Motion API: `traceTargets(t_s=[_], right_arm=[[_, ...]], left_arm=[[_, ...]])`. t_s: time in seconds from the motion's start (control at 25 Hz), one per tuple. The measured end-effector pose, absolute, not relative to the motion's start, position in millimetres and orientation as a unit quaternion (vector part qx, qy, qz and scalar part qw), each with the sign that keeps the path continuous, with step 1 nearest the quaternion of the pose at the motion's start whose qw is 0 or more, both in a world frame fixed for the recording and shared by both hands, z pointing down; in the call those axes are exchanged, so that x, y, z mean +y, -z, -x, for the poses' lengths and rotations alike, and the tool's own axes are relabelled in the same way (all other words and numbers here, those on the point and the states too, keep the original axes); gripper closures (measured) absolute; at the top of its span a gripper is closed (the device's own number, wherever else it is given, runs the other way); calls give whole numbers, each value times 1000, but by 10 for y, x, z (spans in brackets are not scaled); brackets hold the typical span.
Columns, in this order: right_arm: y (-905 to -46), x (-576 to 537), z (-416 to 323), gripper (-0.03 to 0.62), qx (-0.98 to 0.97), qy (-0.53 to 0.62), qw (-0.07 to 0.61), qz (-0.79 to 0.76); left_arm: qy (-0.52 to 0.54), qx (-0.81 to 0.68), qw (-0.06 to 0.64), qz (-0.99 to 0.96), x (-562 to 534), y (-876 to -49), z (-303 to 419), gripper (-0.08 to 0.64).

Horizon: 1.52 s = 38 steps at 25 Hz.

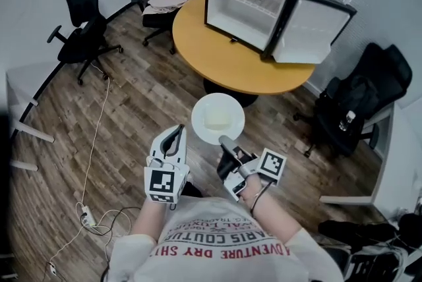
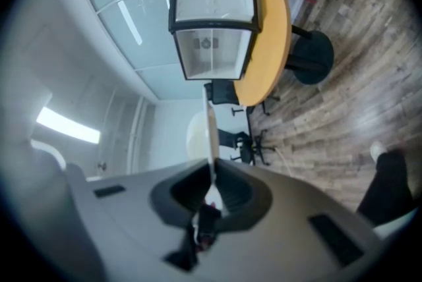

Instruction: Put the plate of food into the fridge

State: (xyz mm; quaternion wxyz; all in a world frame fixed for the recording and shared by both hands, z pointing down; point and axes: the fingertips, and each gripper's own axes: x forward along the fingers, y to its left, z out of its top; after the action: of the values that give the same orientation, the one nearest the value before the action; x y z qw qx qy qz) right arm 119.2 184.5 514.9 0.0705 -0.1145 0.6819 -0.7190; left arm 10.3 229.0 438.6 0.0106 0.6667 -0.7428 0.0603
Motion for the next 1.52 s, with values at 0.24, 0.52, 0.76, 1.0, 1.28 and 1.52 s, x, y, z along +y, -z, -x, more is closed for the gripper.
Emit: traceTargets(t_s=[0.24, 0.52, 0.76, 1.0, 1.28, 1.52], right_arm=[[-5074, 1439, -425, 554, 677, 716, 95, 145], [-5056, 1038, 137, 554, 665, 719, 114, 166], [-5206, 714, 283, 554, 656, 725, 113, 179], [-5285, 145, 384, 554, 652, 731, 107, 168], [-5143, -795, 408, 554, 670, 721, 94, 152], [-5073, -1459, 332, 554, 677, 715, 92, 148]], left_arm=[[-60, -719, 8, -692, 1820, -4273, 748, 534], [-65, -697, 25, -713, 1363, -4361, 1305, 534], [-65, -689, 37, -721, 997, -4515, 1462, 534], [-70, -696, 37, -714, 441, -4567, 1539, 534], [-64, -709, 28, -702, -446, -4452, 1555, 534], [-59, -703, 16, -708, -1157, -4400, 1370, 534]])
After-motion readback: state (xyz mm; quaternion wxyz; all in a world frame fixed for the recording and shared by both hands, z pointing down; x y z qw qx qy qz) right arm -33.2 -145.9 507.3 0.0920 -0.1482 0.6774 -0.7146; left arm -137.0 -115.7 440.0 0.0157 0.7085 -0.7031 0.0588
